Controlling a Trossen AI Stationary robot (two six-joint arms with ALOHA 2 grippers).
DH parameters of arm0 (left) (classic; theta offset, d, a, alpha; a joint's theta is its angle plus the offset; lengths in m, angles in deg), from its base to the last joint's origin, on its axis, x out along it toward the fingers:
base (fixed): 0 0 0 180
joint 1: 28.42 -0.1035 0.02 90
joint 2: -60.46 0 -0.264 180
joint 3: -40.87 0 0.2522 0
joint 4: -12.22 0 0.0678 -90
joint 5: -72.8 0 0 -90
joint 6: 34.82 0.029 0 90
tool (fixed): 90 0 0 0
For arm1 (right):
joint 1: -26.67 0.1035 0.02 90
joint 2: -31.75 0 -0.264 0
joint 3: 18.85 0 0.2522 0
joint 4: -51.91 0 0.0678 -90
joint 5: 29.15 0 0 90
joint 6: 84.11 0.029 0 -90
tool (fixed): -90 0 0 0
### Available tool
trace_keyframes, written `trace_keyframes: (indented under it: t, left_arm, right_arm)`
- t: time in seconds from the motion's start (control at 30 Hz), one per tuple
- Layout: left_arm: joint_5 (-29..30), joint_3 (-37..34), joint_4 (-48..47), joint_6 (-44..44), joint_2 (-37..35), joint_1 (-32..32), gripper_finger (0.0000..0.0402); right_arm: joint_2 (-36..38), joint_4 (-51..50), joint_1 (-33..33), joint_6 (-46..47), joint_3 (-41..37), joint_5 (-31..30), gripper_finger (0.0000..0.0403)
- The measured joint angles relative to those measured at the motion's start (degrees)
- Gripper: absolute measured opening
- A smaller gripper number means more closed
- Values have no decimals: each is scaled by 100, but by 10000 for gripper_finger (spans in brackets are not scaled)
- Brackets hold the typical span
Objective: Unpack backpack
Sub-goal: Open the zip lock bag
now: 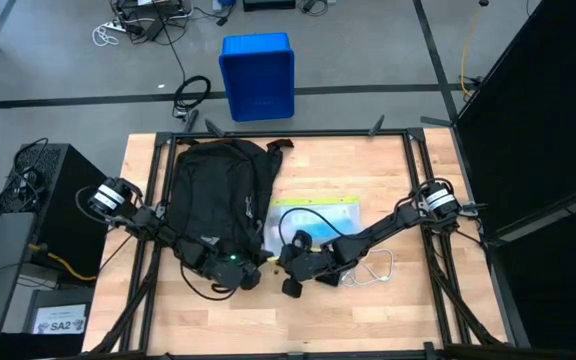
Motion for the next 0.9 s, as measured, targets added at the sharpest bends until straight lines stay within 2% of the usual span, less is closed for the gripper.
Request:
trace_keyframes:
  t: [0.3, 0.5, 0.63, 0.7, 0.9]
  left_arm:
    - [63, 0, -134, -20, 0, 5, 0]
    - [150, 0, -314, -24, 0, 5, 0]
    - [111, 70, -310, -26, 0, 3, 0]
    - [101, 99, -303, -26, 0, 3, 0]
    - [61, 98, -666, -287, 0, 5, 0]
  right_arm:
    - [60, -1420, 345, 1015, -2, 171, 0]
    - [286, -2964, 629, 1938, 90, -160, 0]
    - [454, -3065, 790, 2021, 152, -535, 0]
    - [521, -3054, 813, 2019, 162, -531, 0]
    - [687, -4132, 909, 2692, 160, -543, 0]
